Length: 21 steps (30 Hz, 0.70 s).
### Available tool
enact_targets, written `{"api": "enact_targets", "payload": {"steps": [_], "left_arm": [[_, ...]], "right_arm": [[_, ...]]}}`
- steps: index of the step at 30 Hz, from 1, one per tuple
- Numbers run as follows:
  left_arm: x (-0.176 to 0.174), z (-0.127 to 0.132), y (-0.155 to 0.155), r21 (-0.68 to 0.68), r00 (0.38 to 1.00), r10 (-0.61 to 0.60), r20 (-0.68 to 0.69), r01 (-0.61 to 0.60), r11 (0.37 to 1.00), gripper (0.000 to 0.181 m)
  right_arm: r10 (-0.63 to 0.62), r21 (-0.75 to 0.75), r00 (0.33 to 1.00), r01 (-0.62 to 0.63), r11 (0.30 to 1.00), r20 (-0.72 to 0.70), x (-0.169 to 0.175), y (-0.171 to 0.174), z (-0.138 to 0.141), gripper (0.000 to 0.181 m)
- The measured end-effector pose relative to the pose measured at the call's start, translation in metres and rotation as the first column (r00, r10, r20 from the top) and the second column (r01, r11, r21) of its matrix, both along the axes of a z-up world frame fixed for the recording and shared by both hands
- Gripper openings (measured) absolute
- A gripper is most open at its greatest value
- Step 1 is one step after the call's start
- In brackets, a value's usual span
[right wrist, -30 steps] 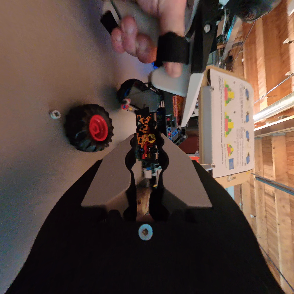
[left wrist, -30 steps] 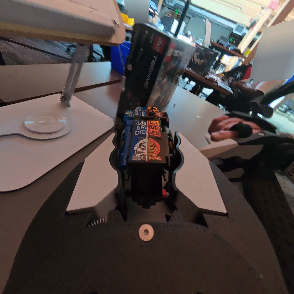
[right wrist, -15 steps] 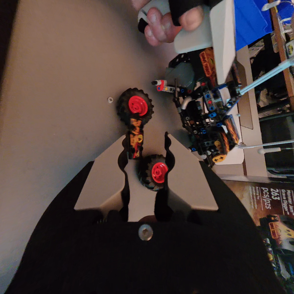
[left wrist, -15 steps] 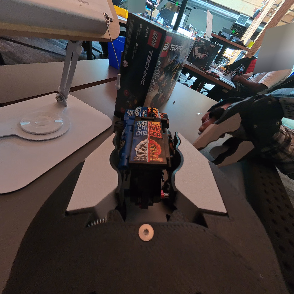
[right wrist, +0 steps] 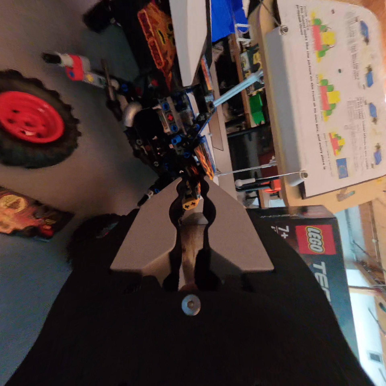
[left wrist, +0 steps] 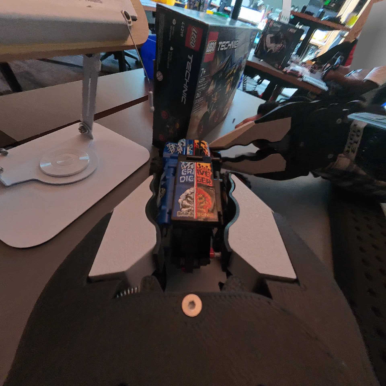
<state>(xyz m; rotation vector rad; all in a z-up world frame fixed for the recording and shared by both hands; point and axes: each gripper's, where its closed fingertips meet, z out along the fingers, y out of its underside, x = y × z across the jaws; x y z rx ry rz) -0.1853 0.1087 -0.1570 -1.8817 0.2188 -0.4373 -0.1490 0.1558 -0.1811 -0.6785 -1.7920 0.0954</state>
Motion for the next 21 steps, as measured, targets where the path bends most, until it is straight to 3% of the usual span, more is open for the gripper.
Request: {"api": "enact_targets", "payload": {"steps": [5,10,17,21], "left_arm": [[0.004,0.014,0.004,0.061,0.972,0.068,-0.223,-0.055,0.997,0.067],[0.001,-0.004,0.01,-0.01,0.89,0.094,-0.445,-0.11,0.994,0.076],[0.005,-0.015,0.016,-0.04,0.895,0.097,-0.435,-0.127,0.991,0.08],[0.009,-0.017,0.018,-0.045,0.919,0.075,-0.387,-0.1,0.994,0.081]], "right_arm": [[0.024,0.056,1.0,-0.023,0.998,-0.019,-0.005,-0.009,0.006,0.006],[0.014,0.075,0.999,-0.011,0.997,-0.042,-0.007,-0.016,0.011,0.003],[-0.022,0.201,0.999,0.031,0.979,-0.045,0.0,-0.016,0.008,0.0],[-0.022,0.189,0.999,0.031,0.981,-0.05,0.006,-0.016,0.008,0.0]]}}
